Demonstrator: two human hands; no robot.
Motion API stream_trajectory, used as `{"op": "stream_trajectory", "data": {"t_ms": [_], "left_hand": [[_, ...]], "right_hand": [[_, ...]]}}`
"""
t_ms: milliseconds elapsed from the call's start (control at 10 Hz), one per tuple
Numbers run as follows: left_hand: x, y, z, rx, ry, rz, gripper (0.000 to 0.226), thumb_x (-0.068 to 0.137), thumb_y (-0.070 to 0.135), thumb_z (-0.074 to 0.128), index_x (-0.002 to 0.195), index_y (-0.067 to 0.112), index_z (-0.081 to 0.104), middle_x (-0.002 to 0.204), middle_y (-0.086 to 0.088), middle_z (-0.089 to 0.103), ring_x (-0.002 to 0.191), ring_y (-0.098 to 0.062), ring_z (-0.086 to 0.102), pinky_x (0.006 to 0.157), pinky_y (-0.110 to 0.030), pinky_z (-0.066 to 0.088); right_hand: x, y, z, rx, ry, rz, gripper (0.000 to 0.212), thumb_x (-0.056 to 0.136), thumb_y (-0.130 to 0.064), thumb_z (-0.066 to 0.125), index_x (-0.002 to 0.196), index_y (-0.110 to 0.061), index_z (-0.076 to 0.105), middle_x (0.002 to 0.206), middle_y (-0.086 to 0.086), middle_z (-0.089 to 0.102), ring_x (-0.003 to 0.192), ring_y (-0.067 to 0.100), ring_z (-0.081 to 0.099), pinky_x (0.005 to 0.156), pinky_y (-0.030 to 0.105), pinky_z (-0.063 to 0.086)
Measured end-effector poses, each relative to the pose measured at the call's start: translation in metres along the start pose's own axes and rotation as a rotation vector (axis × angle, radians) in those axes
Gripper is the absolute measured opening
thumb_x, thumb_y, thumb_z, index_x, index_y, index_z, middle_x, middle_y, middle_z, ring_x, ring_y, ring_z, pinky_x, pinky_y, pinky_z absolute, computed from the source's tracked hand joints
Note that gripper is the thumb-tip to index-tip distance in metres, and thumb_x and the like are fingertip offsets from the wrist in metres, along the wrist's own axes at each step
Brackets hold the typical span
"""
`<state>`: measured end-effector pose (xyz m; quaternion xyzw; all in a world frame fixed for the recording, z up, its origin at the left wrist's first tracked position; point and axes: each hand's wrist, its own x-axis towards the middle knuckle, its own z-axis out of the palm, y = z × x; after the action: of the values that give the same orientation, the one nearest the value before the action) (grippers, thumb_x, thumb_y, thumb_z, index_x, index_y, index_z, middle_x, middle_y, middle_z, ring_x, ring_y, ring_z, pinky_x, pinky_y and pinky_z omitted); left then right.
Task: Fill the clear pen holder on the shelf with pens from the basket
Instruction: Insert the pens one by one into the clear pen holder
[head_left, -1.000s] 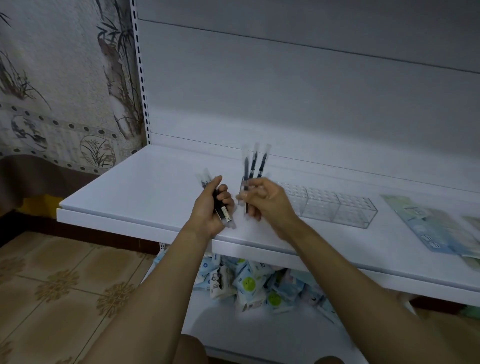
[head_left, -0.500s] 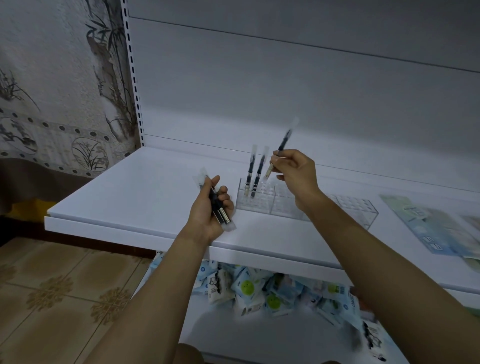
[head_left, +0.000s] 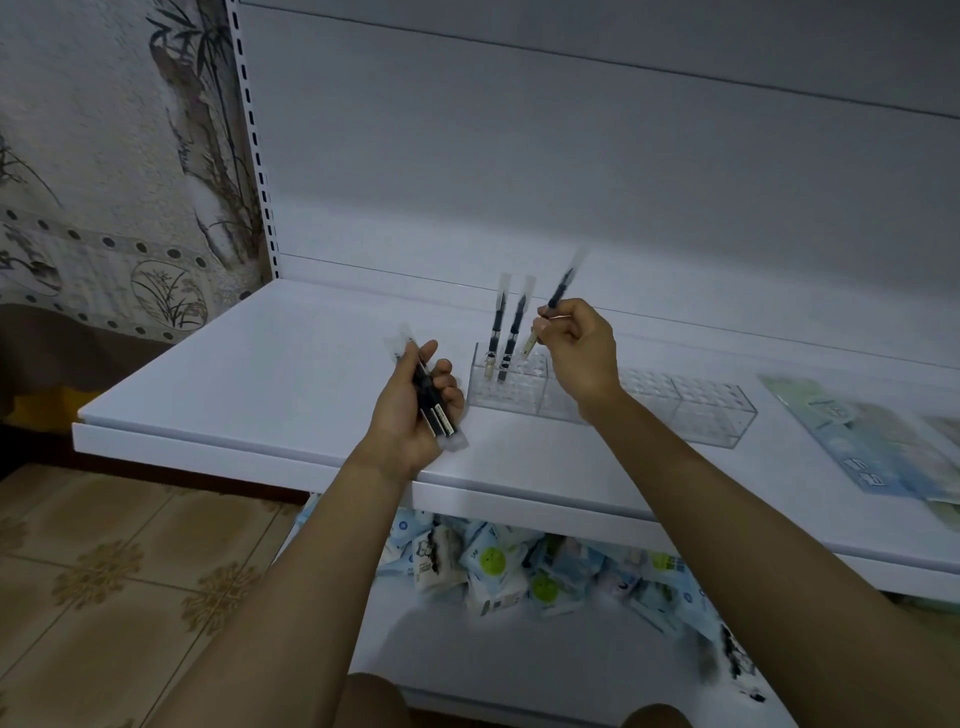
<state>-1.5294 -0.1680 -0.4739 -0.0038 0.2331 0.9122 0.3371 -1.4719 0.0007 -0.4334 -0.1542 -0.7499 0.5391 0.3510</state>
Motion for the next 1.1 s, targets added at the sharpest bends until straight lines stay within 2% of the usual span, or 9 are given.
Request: {"op": "stream_trajectory", "data": {"t_ms": [200, 300, 500, 700, 1100], "left_hand": [[-0.0016, 0.0005, -0.0003, -0.002, 0.0, -0.002, 0.024, 0.098, 0.037, 0.049, 0.099, 0.015, 0.056, 0.068, -0.001, 0.052, 0.047, -0.007, 0.048, 0.048, -0.016, 0.046], [-0.0033, 0.0, -0.0002, -0.004, -0.001, -0.002, 0.023, 0.098, 0.036, 0.048, 0.097, 0.014, 0.056, 0.067, -0.001, 0.053, 0.046, -0.007, 0.048, 0.048, -0.016, 0.046], [-0.0044, 0.0002, -0.001, -0.017, -0.003, -0.012, 0.022, 0.098, 0.035, 0.049, 0.097, 0.014, 0.055, 0.067, -0.001, 0.054, 0.045, -0.007, 0.048, 0.047, -0.016, 0.045], [-0.0046, 0.0005, -0.0003, -0.006, -0.009, -0.01, 0.021, 0.099, 0.034, 0.047, 0.095, 0.014, 0.054, 0.063, 0.0, 0.055, 0.043, -0.006, 0.046, 0.043, -0.014, 0.042], [-0.0047, -0.0001, 0.0001, -0.004, -0.009, -0.008, 0.022, 0.099, 0.034, 0.047, 0.094, 0.014, 0.055, 0.063, 0.0, 0.056, 0.043, -0.006, 0.046, 0.043, -0.014, 0.042]], "right_hand": [[0.0007, 0.002, 0.0038, -0.166, -0.038, -0.01, 0.009, 0.085, -0.015, 0.067, 0.082, -0.019, 0.059, 0.077, -0.006, 0.065, 0.09, 0.02, 0.065, 0.091, 0.042, 0.051], [0.0023, 0.0023, 0.0052, -0.242, -0.051, 0.006, 0.006, 0.084, -0.018, 0.069, 0.086, -0.017, 0.063, 0.066, -0.01, 0.061, 0.082, 0.017, 0.063, 0.087, 0.041, 0.053], [0.0017, 0.0019, 0.0054, -0.242, -0.043, 0.034, 0.01, 0.08, -0.02, 0.073, 0.086, -0.018, 0.065, 0.068, -0.011, 0.062, 0.078, 0.014, 0.063, 0.086, 0.04, 0.054], [0.0019, 0.0011, 0.005, -0.232, -0.024, 0.035, 0.015, 0.082, -0.022, 0.072, 0.092, -0.013, 0.065, 0.072, -0.009, 0.062, 0.082, 0.017, 0.064, 0.087, 0.041, 0.054], [0.0019, 0.0009, 0.0056, -0.26, -0.027, 0.032, 0.017, 0.077, -0.019, 0.078, 0.083, -0.014, 0.063, 0.068, -0.007, 0.061, 0.076, 0.015, 0.063, 0.08, 0.039, 0.055]]}}
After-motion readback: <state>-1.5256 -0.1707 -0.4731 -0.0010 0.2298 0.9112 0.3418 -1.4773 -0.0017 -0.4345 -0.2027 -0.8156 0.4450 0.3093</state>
